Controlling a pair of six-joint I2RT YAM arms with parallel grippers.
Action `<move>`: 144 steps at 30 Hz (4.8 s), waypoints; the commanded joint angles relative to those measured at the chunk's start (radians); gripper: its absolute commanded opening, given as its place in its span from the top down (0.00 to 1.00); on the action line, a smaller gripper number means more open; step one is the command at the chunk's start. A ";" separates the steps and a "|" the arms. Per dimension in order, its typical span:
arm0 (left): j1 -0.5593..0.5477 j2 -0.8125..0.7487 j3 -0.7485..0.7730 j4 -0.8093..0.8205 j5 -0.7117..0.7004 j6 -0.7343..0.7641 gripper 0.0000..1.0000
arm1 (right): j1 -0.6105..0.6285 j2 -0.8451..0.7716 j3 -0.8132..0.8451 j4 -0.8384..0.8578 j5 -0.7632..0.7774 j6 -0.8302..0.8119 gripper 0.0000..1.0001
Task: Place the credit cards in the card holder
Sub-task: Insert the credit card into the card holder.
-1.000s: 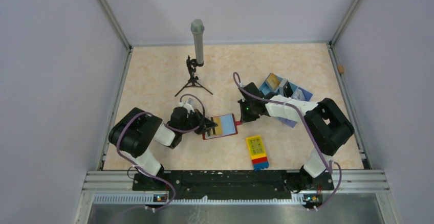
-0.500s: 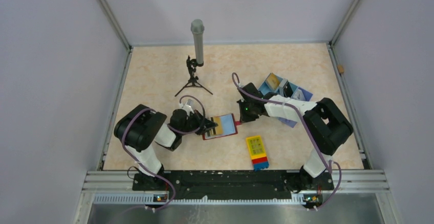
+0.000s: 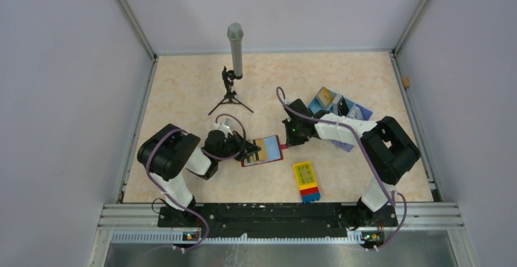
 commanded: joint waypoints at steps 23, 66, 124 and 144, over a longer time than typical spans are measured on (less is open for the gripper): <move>-0.073 -0.273 0.277 -0.955 -0.306 0.280 0.57 | 0.018 -0.019 0.040 -0.005 0.031 -0.026 1.00; -0.169 -0.341 0.404 -1.217 -0.384 0.293 0.43 | 0.018 -0.016 0.039 0.006 0.031 -0.034 1.00; -0.249 -0.247 0.479 -1.037 -0.363 0.228 0.39 | 0.025 -0.028 0.036 -0.010 0.068 -0.020 1.00; -0.144 -0.588 0.324 -1.347 -0.527 0.309 0.21 | 0.027 -0.170 -0.020 0.094 -0.219 0.029 0.67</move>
